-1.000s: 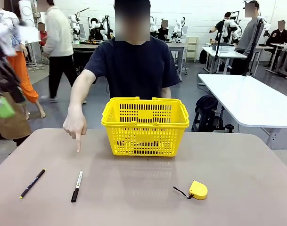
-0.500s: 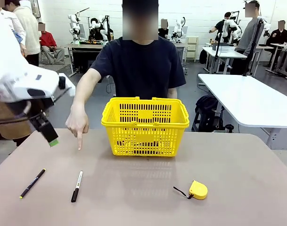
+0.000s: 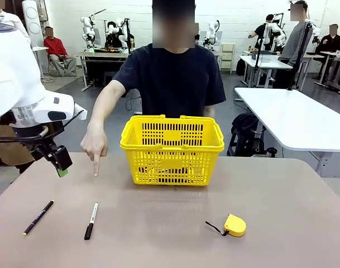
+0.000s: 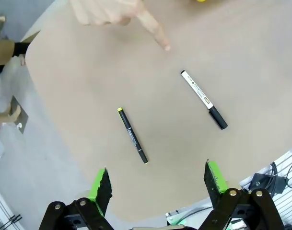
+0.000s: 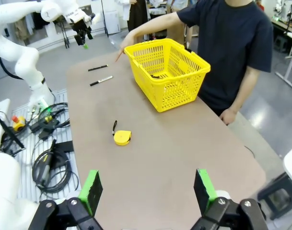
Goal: Place the items the person wants into the basket.
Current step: Pick up the item the person points to and place it in the Market Basket.
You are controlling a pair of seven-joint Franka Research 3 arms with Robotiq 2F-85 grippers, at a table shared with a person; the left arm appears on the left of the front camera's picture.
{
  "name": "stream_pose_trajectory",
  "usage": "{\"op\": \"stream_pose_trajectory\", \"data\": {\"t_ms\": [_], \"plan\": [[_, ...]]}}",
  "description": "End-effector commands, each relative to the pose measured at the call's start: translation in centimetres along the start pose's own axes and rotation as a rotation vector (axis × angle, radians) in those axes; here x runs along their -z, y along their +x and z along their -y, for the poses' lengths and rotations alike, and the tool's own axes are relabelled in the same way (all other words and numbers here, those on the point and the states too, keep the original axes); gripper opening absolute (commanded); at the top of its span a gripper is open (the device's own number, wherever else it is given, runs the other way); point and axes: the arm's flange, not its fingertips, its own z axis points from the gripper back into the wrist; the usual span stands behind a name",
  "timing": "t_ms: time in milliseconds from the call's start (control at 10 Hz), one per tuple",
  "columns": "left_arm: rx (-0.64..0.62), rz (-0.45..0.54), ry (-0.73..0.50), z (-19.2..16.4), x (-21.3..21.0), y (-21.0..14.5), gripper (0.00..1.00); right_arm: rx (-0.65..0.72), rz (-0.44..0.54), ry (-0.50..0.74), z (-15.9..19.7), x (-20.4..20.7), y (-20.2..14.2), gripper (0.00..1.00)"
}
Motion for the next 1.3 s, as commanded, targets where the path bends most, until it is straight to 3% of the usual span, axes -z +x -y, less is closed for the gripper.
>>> {"op": "stream_pose_trajectory", "data": {"t_ms": [0,900,1200], "plan": [[0.035,0.012,0.026,1.0,-0.5,-0.8,1.00,-0.014,0.018,0.007,0.1,-0.1,0.0,1.00],[0.038,0.016,0.007,0.8,-0.7,-0.4,1.00,-0.014,0.018,0.007,0.1,-0.1,0.0,1.00],[-0.071,-0.020,-0.041,3.5,1.8,-0.5,1.00,-0.014,0.018,0.007,0.1,-0.1,0.0,1.00]]}}
